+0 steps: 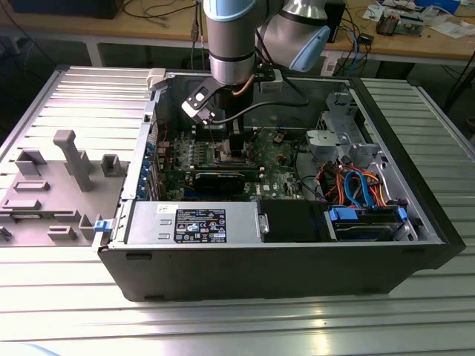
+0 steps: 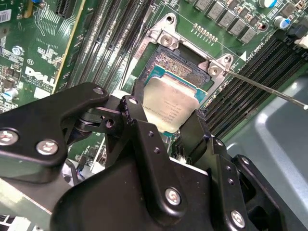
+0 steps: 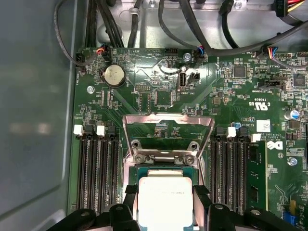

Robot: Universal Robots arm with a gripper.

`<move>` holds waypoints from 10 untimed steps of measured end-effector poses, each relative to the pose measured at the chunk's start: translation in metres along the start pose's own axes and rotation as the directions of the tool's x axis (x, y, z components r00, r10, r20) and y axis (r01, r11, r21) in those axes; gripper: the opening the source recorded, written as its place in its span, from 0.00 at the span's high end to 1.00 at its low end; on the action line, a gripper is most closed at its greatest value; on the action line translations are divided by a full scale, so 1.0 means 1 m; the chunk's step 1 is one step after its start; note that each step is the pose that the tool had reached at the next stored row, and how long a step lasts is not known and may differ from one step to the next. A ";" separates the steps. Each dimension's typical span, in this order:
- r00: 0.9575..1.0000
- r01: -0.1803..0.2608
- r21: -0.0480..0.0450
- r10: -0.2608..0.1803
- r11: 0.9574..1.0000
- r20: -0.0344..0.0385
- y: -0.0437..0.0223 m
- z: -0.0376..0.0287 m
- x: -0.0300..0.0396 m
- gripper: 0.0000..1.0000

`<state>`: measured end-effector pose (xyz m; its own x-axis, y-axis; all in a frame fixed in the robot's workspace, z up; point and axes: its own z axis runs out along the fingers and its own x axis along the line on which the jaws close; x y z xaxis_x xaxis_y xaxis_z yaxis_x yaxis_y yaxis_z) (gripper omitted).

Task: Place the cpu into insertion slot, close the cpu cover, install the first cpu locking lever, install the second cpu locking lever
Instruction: 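Place the cpu into insertion slot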

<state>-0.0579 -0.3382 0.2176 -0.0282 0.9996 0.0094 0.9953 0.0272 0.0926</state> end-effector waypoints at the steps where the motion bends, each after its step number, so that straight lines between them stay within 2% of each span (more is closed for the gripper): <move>1: 1.000 0.000 0.000 0.000 1.000 0.000 0.0000 0.0002 0.0000 0.46; 6: 1.000 0.000 0.000 0.000 1.000 0.000 -0.0001 0.0011 0.0000 0.46; 10: 1.000 -0.003 0.000 0.003 1.000 0.000 -0.0005 0.0053 0.0007 0.46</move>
<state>-0.0580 -0.3374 0.2123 -0.0248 0.9996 0.0094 0.9954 0.0239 0.0926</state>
